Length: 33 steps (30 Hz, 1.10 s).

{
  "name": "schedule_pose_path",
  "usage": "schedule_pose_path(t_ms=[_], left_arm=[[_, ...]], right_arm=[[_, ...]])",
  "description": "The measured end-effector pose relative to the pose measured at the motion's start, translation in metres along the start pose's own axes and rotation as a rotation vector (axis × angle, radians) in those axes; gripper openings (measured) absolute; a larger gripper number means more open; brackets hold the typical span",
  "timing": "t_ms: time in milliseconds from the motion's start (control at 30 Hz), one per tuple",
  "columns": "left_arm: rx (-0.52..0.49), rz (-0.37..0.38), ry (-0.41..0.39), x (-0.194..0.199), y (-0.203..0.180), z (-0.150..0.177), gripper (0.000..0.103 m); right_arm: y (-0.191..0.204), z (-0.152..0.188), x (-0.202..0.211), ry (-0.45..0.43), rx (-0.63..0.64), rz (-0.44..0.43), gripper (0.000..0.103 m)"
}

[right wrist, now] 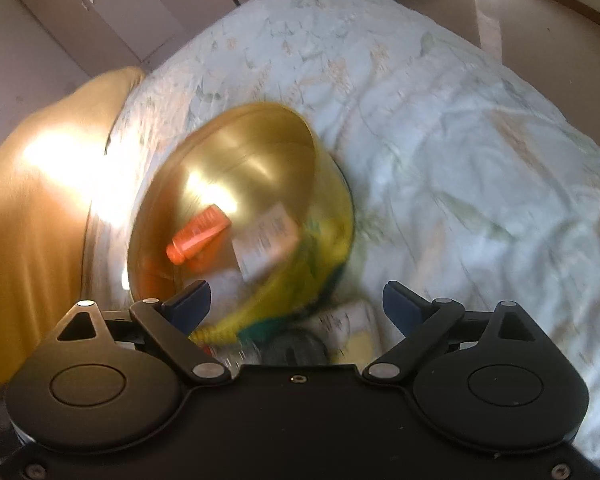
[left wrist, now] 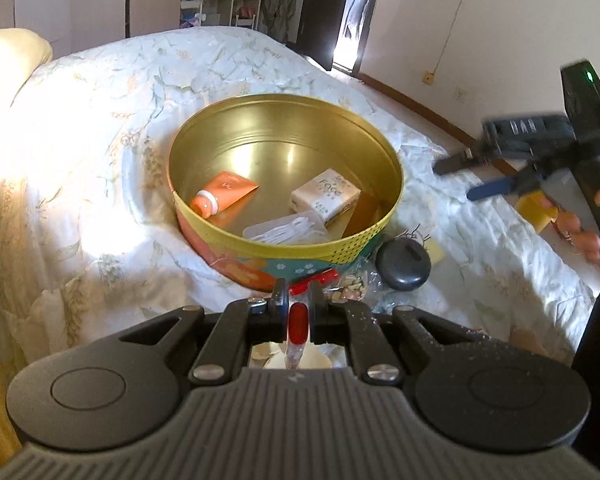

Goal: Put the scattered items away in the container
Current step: 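Drop the brown strip into the tin with the right gripper, then release the red vial over the tin with the left gripper while the right grasps a red tube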

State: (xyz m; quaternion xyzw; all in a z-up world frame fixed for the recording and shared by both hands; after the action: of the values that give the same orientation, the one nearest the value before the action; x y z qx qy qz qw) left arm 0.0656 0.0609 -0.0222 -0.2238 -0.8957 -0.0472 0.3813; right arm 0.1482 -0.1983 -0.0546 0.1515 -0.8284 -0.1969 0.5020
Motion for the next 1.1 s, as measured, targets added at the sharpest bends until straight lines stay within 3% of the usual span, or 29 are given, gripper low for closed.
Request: schedule_pose_path(t_ms=[133, 367, 533, 567, 767, 1100], left_arm=[[-0.01, 0.01, -0.013, 0.001, -0.007, -0.003, 0.011], [-0.031, 0.022, -0.019, 0.0, -0.017, -0.005, 0.011], [-0.037, 0.028, -0.027, 0.002, -0.021, -0.004, 0.011], [-0.036, 0.026, -0.029, 0.003, -0.021, -0.004, 0.011], [-0.029, 0.03, -0.04, 0.005, -0.021, -0.006, 0.011], [-0.019, 0.032, -0.044, 0.004, -0.027, -0.009, 0.011]], right_arm=[[-0.007, 0.026, 0.004, 0.067, 0.086, 0.056, 0.093], [-0.013, 0.086, -0.011, 0.307, 0.22, 0.139, 0.091], [0.007, 0.11, -0.011, 0.332, 0.411, 0.159, 0.09], [0.01, 0.115, -0.011, 0.341, 0.435, 0.161, 0.084], [0.008, 0.132, -0.027, 0.437, 0.476, 0.201, 0.075], [0.01, 0.146, -0.043, 0.446, 0.577, 0.266, 0.066]])
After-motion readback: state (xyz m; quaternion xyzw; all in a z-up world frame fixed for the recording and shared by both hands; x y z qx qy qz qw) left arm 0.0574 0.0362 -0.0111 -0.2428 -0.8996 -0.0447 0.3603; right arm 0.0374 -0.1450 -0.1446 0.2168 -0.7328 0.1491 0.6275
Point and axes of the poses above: each gripper's, at about its wrist camera, not at the fingertips, and x roughly against the way its jaws point, y to its left, z to its underside, the point moved 6 cm from there along -x, roughly the way its jaws point, and after that the axes turned 5 degrees about -x, right-handed, at the moved point
